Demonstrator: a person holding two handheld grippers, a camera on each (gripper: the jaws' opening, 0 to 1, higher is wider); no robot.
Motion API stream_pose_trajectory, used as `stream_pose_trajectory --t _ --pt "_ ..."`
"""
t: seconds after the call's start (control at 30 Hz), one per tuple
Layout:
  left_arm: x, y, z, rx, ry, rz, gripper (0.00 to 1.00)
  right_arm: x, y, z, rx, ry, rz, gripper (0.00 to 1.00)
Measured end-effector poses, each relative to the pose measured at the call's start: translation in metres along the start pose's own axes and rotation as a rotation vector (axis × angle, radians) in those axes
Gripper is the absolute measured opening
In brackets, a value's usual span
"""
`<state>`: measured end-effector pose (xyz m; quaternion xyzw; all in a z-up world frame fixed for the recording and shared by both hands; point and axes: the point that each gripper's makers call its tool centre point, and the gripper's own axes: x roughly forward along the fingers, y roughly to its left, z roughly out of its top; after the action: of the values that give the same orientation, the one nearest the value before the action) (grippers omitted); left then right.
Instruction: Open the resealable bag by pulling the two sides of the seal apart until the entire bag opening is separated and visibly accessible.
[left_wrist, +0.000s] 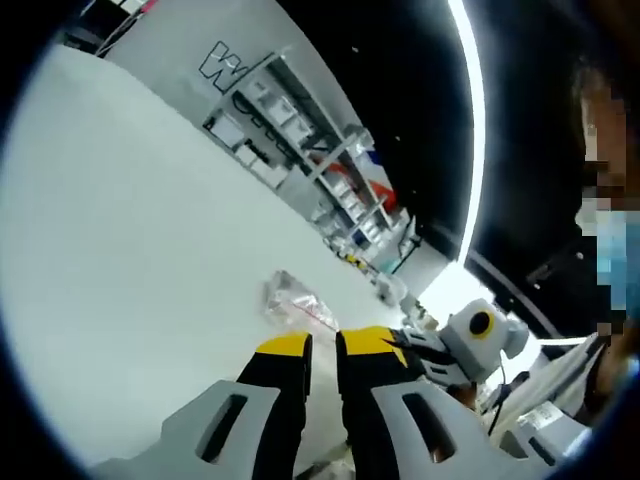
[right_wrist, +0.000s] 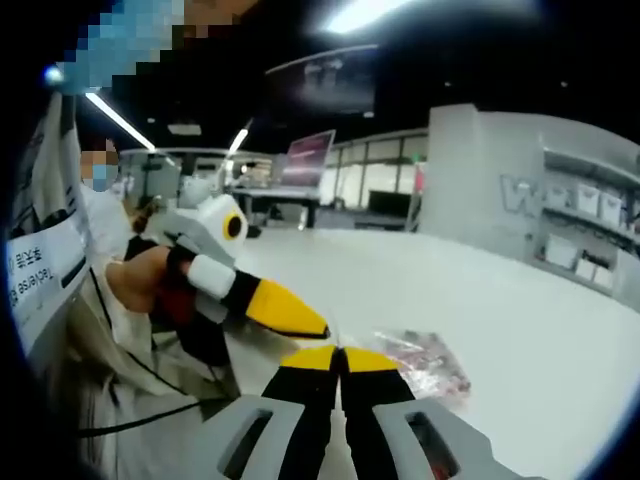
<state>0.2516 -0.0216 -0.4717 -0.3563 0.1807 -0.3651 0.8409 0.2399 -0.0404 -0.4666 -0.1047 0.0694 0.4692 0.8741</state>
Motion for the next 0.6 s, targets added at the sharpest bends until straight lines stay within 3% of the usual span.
stream_pose_trajectory --t 0.6 --pt "0.0023 -0.0044 0.0023 -0.036 0.008 -0.014 0.06 -0.0003 0.0040 0.0037 0.019 -0.025 0.007 0.00"
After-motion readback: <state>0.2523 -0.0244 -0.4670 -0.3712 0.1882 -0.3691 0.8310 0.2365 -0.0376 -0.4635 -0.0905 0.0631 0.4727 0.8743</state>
